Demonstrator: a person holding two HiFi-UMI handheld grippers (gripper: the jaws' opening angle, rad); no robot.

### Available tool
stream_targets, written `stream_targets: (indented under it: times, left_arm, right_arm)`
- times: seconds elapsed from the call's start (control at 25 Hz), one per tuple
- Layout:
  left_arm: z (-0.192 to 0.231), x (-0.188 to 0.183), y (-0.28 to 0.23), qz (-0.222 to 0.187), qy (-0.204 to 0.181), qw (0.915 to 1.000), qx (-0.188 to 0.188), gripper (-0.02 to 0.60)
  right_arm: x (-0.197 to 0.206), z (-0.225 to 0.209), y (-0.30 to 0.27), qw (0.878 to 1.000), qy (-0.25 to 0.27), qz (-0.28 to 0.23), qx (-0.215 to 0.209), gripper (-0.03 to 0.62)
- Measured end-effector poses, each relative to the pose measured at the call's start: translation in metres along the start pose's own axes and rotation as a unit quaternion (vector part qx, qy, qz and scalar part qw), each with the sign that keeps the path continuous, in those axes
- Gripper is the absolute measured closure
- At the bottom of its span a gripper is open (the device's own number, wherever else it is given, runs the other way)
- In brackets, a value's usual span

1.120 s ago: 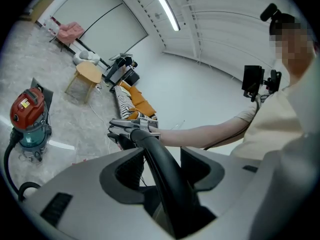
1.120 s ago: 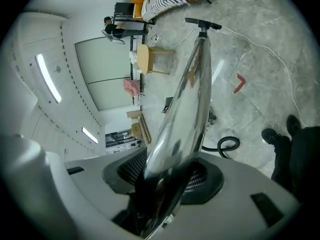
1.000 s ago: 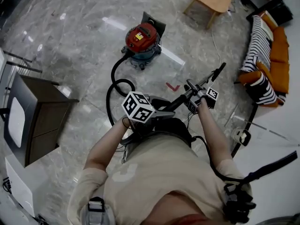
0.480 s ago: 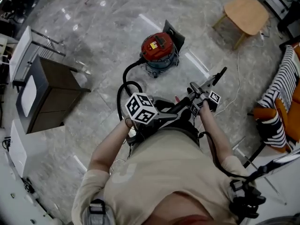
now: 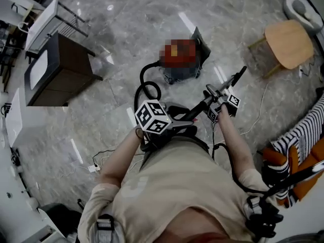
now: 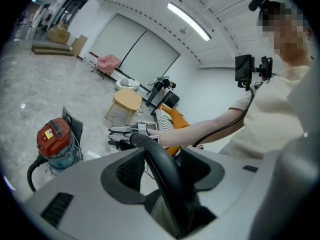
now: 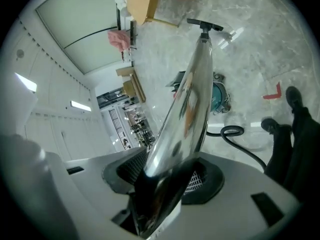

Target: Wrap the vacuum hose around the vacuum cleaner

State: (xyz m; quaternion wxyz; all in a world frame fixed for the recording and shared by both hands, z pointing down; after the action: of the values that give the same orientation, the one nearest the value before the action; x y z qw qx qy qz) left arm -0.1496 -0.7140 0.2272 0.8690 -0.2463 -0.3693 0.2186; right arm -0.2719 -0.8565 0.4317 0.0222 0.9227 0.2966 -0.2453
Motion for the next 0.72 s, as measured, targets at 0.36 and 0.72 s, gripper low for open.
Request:
stream_targets:
  times: [0.36,0.72]
  left_arm:
    - [0.044,-0.060,-0.003,-0.057,-0.024,0.9980,0.009,0.364]
    - [0.109,-0.137,0.021,-0.076,-0.033,0.9954,0.048,0.364]
  right_arm:
    - [-0.072,0.072,-0.020,0.998,0.059,0.000,0.012,0.418]
    - [-0.142,0.144,-0.040,0.996,0.084,-0.001,0.042,0.414]
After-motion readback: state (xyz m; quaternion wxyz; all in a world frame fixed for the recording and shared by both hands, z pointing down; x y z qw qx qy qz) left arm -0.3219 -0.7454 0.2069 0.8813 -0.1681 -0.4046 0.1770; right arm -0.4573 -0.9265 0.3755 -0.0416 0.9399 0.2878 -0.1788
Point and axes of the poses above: the fingertips, and each gripper's own axes: y backward along the fingers, z to its left, x out of its underside, the point moved 4 cm from there along y, backward along the fingers, and after that the axes turned 14 degrees about z, right-handed, at the moved point
